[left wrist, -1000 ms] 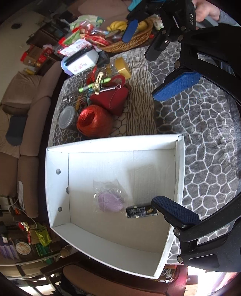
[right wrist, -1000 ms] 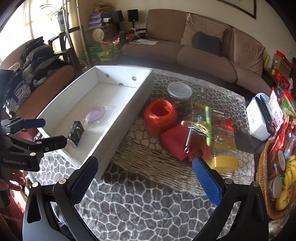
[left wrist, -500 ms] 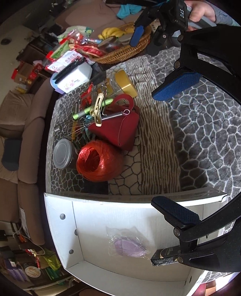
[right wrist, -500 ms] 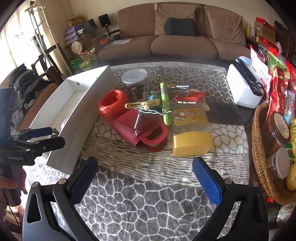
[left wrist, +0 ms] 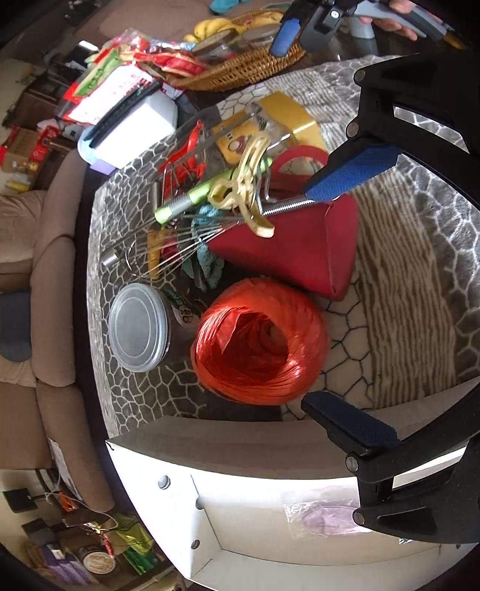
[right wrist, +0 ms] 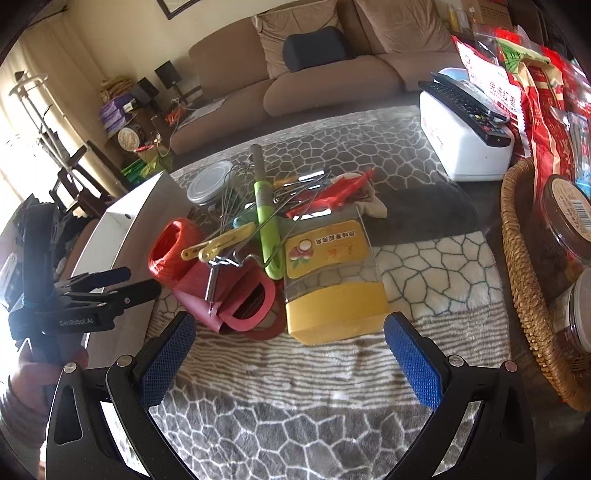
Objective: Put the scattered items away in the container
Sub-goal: 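Move the left tool back toward the orange twine ball, then close the right gripper on the orange twine ball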
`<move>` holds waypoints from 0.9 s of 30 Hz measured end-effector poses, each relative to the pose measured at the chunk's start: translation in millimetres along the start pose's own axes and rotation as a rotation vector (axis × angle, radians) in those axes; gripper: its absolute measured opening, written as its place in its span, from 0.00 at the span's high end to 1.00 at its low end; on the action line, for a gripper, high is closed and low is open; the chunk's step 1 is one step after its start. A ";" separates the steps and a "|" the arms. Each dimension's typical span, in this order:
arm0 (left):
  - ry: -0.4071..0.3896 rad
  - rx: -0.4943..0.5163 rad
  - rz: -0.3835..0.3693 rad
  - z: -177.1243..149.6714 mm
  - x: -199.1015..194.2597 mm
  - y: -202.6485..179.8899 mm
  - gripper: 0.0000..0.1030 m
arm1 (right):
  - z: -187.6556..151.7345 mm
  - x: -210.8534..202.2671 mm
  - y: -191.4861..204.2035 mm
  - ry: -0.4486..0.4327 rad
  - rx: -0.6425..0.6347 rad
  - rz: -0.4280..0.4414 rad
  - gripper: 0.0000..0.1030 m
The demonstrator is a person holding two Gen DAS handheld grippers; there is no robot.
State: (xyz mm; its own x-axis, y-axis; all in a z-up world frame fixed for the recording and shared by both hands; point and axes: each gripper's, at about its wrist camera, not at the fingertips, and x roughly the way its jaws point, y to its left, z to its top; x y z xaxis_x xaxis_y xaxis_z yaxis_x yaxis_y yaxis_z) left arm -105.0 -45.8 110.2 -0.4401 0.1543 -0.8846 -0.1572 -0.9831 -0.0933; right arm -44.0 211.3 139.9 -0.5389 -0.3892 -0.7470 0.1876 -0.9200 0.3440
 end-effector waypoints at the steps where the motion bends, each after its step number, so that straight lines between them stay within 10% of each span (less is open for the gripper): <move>1: 0.005 -0.003 -0.006 3.9 5.3 3.6 0.00 | 1.8 2.0 -3.6 -0.002 0.011 0.007 0.00; 12: 0.002 0.016 -0.075 9.2 8.6 29.0 0.02 | 67.7 9.0 31.9 -0.028 -0.047 0.195 0.00; 19: -0.026 0.025 -0.135 11.2 -0.1 38.2 0.12 | 125.8 85.8 103.1 0.135 -0.195 0.226 0.02; 27: -0.076 -0.153 -0.257 -12.0 -26.6 53.7 0.13 | 109.9 175.1 146.7 0.324 -0.324 0.148 0.23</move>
State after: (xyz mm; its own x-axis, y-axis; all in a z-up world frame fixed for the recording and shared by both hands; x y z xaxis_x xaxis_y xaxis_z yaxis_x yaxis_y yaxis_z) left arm -91.1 -103.8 123.3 -0.4687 0.4008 -0.7872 -0.1395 -0.9136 -0.3820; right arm -201.1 13.1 122.0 -0.2134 -0.4637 -0.8599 0.5168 -0.8005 0.3034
